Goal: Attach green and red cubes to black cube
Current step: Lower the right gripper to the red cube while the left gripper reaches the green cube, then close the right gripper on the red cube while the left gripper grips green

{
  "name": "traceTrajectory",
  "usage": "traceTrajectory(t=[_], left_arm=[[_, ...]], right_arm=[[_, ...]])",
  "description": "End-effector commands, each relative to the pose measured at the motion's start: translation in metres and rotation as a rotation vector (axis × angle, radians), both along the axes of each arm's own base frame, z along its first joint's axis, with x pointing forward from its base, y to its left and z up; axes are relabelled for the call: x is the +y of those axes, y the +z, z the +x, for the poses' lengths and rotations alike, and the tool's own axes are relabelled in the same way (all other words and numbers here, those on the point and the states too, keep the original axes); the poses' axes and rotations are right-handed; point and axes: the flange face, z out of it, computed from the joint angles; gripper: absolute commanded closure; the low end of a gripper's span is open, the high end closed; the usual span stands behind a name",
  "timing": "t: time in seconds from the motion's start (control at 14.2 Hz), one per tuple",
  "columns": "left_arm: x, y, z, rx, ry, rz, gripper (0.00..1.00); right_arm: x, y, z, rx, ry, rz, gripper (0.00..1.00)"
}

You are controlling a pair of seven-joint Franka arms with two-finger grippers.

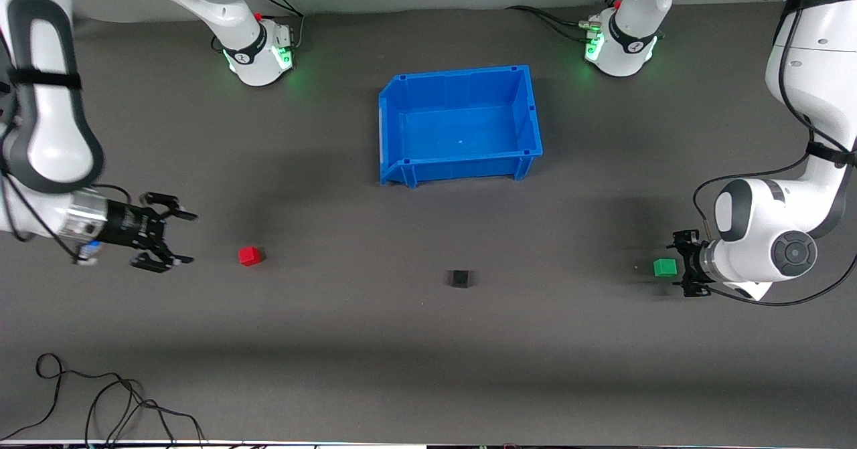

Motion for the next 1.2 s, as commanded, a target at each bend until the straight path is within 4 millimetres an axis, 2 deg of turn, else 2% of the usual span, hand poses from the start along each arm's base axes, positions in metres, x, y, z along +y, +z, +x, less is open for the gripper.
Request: traceTrajectory(t=[0.0, 0.28, 0.49, 0.77, 0.84, 0.91, 1.13], left_arm=[[0.003, -0.002, 0.0, -0.015, -0.018, 0.032, 0.26], [0.0, -0.007, 0.002, -0.025, -0.035, 0.039, 0.26], [-0.001, -0.01, 0.003, -0.028, -0.039, 0.04, 0.26], [-0.002, -0.014, 0.003, -0.034, -0.059, 0.053, 0.25], [-0.002, -0.014, 0.003, -0.034, -0.062, 0.056, 0.29], [-0.001, -0.015, 0.002, -0.032, -0.062, 0.057, 0.44], [-0.002, -0.015, 0.002, -0.033, -0.065, 0.058, 0.59]], right_arm=[[0.002, -0.054, 0.006, -0.031, 0.052, 0.068, 0.0], [-0.004, -0.098, 0.003, -0.031, 0.075, 0.086, 0.0], [-0.001, -0.132, 0.003, -0.05, 0.083, 0.085, 0.0], [-0.005, -0.153, 0.0, -0.053, 0.106, 0.086, 0.0], [-0.006, -0.157, -0.001, -0.05, 0.11, 0.086, 0.0], [-0.006, -0.159, -0.002, -0.048, 0.111, 0.087, 0.0], [-0.005, -0.168, -0.004, -0.043, 0.129, 0.088, 0.0]])
